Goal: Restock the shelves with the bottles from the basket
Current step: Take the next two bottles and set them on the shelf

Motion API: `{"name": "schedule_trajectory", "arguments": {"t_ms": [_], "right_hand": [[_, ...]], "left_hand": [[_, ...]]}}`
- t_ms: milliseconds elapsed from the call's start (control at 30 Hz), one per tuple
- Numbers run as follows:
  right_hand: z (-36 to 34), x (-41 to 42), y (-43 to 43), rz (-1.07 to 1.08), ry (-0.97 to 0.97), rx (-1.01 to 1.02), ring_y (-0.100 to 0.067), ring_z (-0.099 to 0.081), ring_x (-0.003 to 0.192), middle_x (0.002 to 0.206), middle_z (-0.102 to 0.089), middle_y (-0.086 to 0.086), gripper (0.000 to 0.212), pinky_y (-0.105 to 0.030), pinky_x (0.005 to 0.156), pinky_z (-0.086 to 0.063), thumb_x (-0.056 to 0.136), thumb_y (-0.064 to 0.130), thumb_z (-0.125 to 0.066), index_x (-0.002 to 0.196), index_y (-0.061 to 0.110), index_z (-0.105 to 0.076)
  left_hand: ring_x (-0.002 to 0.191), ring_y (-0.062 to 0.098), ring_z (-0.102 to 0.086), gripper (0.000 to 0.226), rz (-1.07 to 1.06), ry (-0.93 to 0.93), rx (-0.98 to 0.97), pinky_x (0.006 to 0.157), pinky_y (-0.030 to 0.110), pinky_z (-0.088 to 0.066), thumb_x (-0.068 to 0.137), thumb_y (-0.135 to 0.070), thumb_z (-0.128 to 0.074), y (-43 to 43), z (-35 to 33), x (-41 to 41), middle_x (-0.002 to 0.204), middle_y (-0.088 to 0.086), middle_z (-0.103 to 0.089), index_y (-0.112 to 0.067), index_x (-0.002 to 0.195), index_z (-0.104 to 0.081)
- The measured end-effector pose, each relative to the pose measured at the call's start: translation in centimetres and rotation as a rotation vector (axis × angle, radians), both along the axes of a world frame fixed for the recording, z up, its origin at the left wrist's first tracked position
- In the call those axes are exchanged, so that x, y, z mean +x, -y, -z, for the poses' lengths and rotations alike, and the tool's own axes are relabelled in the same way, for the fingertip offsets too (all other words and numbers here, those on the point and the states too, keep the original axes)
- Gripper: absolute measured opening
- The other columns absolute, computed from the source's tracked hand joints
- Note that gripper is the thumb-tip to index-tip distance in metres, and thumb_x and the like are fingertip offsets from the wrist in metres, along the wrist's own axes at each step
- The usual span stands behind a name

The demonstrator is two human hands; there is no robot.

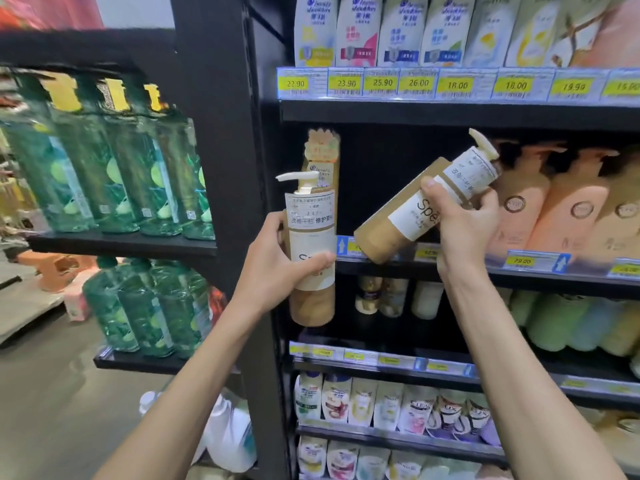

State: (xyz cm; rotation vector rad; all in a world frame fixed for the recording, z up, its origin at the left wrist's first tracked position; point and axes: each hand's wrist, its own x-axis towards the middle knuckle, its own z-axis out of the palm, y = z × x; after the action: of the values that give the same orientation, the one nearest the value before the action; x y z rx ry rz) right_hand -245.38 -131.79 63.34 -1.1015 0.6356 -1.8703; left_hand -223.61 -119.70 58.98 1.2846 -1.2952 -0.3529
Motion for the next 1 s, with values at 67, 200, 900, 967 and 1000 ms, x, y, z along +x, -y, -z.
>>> {"name": "schedule_trajectory", "arguments": {"t_ms": [67, 200, 900, 967, 1000], "right_hand": [[0.0, 1.0, 0.4, 0.043, 0.046, 0.000, -0.004, -0.072, 0.086, 0.087, -0.074, 0.016, 0.054, -0.016, 0.070, -0.054, 0.061, 0.028, -0.093, 0.103, 0.021, -0.059], [0.2, 2.7, 1.6, 0.067, 0.198, 0.040, -0.004, -0.073, 0.087, 0.092, -0.076, 0.012, 0.059, -0.015, 0.069, -0.055, 0.059, 0.026, -0.094, 0.107, 0.020, -0.061], [0.8, 5.7, 5.2, 0.210, -0.444, -0.107, 0.005, -0.067, 0.089, 0.099, -0.070, 0.014, 0.060, -0.016, 0.072, -0.056, 0.059, 0.049, -0.089, 0.108, 0.030, -0.058], [0.4, 5.9, 5.4, 0.182, -0.533, -0.110, 0.003, -0.067, 0.091, 0.101, -0.070, 0.012, 0.063, -0.020, 0.075, -0.058, 0.060, 0.052, -0.087, 0.110, 0.028, -0.057], [0.2, 6.0, 5.5, 0.168, -0.566, -0.108, 0.002, -0.067, 0.091, 0.101, -0.069, 0.012, 0.064, -0.021, 0.075, -0.058, 0.060, 0.053, -0.087, 0.112, 0.027, -0.057]], "left_hand": [[0.107, 0.001, -0.068, 0.078, 0.002, -0.005, -0.002, 0.091, 0.037, -0.059, 0.060, -0.046, -0.088, 0.2, -0.2, 0.2, 0.119, -0.016, -0.071, -0.029, 0.128, -0.054], [0.108, 0.000, -0.067, 0.079, 0.000, -0.002, 0.000, 0.091, 0.035, -0.060, 0.060, -0.049, -0.088, 0.6, -0.3, 0.6, 0.120, -0.016, -0.070, -0.031, 0.128, -0.053], [0.107, -0.001, -0.068, 0.077, -0.020, -0.017, 0.013, 0.086, 0.029, -0.059, 0.061, -0.051, -0.086, 1.4, 1.4, 1.7, 0.117, -0.021, -0.070, -0.033, 0.127, -0.053], [0.107, 0.000, -0.068, 0.076, -0.019, -0.020, 0.014, 0.086, 0.028, -0.060, 0.061, -0.050, -0.087, 1.4, 1.4, 1.6, 0.118, -0.020, -0.070, -0.033, 0.127, -0.053], [0.107, 0.000, -0.068, 0.075, -0.019, -0.023, 0.014, 0.085, 0.028, -0.060, 0.061, -0.049, -0.087, 1.4, 1.5, 1.6, 0.118, -0.020, -0.070, -0.033, 0.127, -0.053]]}}
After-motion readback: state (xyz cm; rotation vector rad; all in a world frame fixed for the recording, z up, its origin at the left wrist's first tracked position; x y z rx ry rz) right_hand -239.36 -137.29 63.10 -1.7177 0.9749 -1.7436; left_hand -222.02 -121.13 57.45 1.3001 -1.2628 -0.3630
